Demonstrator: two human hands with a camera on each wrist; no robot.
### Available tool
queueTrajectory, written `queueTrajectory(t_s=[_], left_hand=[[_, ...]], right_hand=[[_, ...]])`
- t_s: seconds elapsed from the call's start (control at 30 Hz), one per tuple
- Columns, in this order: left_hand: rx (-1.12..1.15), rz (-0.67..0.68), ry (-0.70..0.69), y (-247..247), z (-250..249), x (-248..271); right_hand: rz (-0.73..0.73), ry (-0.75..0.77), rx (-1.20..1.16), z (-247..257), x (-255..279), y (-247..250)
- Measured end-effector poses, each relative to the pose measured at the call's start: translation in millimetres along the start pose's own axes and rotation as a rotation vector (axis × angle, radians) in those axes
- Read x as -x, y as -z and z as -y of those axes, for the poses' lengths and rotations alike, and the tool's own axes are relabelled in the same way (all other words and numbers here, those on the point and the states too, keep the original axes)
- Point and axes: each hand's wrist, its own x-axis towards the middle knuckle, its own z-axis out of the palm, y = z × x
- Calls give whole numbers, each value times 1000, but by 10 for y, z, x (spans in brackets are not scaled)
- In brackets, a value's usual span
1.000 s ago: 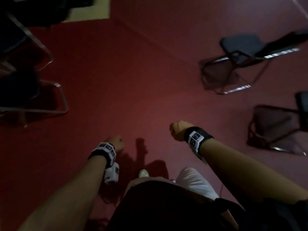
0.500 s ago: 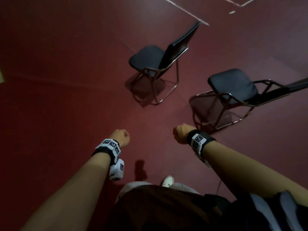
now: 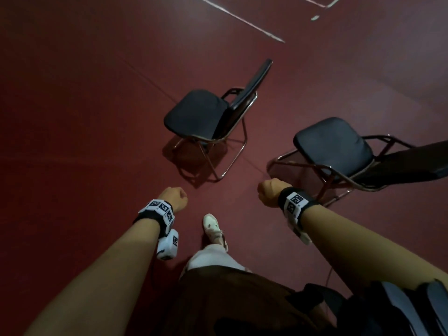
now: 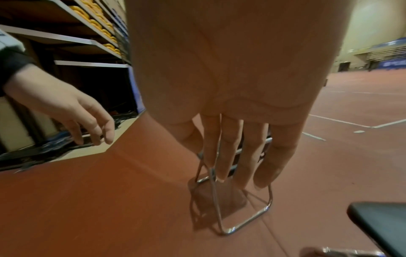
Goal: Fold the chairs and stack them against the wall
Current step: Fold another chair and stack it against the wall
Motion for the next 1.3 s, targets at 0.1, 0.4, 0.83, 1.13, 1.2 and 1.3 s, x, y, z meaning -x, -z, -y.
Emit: queueTrajectory(t_s=[0.1, 0.4, 0.83, 1.13, 1.2, 1.3], left_hand=[[-18, 23, -7, 300, 50, -513], [-10, 23, -34, 1466, 36, -1725], [112, 136, -137, 2552, -682, -3705], [356, 426, -26, 3215, -1187, -4818], [557, 529, 60, 3319, -1291, -4825], [601, 610, 12, 3557, -1364, -5115]], right_hand=[[-28, -32, -43, 61, -453, 325], [-194, -227, -526, 514, -1561, 1533], [-302, -596, -866, 843, -3090, 2272], [-202, -414, -608, 1668, -3960, 2949], [-217, -358, -624, 1854, -4068, 2993], [-195, -192, -698, 2046, -4440, 3052]])
